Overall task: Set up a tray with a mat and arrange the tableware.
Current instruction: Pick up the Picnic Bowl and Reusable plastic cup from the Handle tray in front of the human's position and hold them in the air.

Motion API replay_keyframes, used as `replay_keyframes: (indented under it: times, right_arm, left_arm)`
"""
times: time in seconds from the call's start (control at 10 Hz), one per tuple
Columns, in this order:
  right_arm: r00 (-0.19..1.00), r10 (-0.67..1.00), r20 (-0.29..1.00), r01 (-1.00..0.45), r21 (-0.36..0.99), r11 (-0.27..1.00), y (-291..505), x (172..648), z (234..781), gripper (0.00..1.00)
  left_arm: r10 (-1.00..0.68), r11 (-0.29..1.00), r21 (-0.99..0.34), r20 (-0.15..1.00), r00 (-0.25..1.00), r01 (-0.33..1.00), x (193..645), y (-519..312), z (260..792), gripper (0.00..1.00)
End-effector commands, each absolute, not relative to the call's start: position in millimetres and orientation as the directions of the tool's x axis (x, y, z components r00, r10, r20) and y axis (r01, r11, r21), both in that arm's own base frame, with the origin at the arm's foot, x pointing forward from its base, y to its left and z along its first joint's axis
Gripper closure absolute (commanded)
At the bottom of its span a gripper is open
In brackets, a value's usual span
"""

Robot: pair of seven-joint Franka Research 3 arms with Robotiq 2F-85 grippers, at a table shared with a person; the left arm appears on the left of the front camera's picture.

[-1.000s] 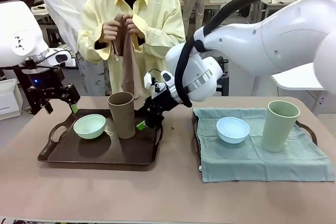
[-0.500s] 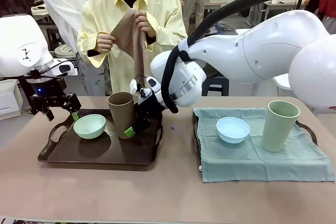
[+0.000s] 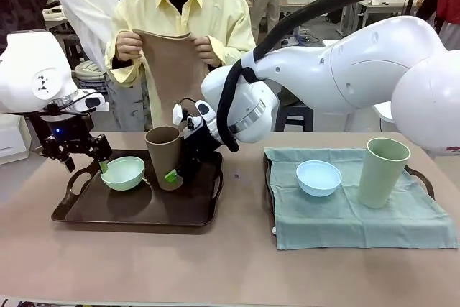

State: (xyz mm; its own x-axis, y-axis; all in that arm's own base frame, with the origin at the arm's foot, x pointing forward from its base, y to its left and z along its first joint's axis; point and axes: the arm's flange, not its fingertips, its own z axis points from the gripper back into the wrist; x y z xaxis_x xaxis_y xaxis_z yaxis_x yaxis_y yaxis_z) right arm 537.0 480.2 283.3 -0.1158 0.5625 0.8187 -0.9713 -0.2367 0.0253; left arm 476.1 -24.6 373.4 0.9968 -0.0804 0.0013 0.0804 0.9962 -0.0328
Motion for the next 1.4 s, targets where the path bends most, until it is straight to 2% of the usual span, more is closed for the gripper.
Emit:
replay_keyframes:
  times: [0.0, 0.3, 0.6, 0.7, 0.8, 0.9, 1.0, 1.1, 1.2, 1.3]
  right_arm:
    - [-0.112, 0.557, 0.823, -0.967, 0.038, -0.25, 481.7, 542.1, 283.5, 0.0]
    - [-0.112, 0.562, 0.819, -0.967, 0.04, -0.251, 481.0, 542.3, 282.8, 0.0]
    - [-0.108, 0.565, 0.818, -0.965, 0.051, -0.258, 480.0, 543.5, 280.5, 0.0]
    - [-0.114, 0.566, 0.816, -0.964, 0.047, -0.262, 479.3, 544.2, 279.6, 0.32]
    - [-0.113, 0.566, 0.816, -0.962, 0.052, -0.268, 479.7, 544.0, 279.6, 0.59]
    - [-0.12, 0.565, 0.816, -0.96, 0.05, -0.276, 478.9, 545.0, 279.3, 0.9]
    - [-0.122, 0.563, 0.818, -0.959, 0.049, -0.279, 478.9, 545.2, 278.8, 1.0]
    - [-0.121, 0.562, 0.818, -0.958, 0.052, -0.282, 478.3, 545.2, 277.8, 1.0]
    - [-0.12, 0.56, 0.82, -0.957, 0.053, -0.284, 478.7, 545.2, 277.9, 1.0]
    - [-0.119, 0.558, 0.821, -0.957, 0.055, -0.286, 478.0, 545.4, 277.3, 0.79]
  left_arm:
    - [-0.072, 0.997, -0.037, 0.02, 0.997, 0.073, 487.5, -30.9, 360.7, 0.03]
    - [-0.033, 0.997, -0.066, 0.019, 0.999, 0.034, 497.3, -39.1, 348.5, 0.03]
    - [0.037, 0.997, -0.065, 0.079, 0.996, -0.032, 505.3, -44.2, 345.9, 0.03]
    - [0.051, 0.996, -0.077, 0.086, 0.995, -0.044, 507.7, -44.8, 346.2, 0.16]
    - [0.047, 0.997, -0.068, 0.077, 0.996, -0.042, 509.3, -46.5, 346.0, 0.54]
    - [0.051, 0.997, -0.064, 0.067, 0.996, -0.047, 511.2, -49.0, 343.6, 0.67]
    - [0.053, 0.997, -0.061, 0.057, 0.997, -0.05, 511.7, -49.7, 341.6, 1.0]
    - [0.056, 0.997, -0.055, 0.054, 0.997, -0.053, 511.3, -50.9, 339.7, 1.0]
    - [0.06, 0.997, -0.052, 0.051, 0.997, -0.058, 511.4, -51.7, 341.4, 0.79]
    - [0.064, 0.997, -0.052, 0.049, 0.997, -0.061, 510.9, -52.2, 341.7, 0.89]
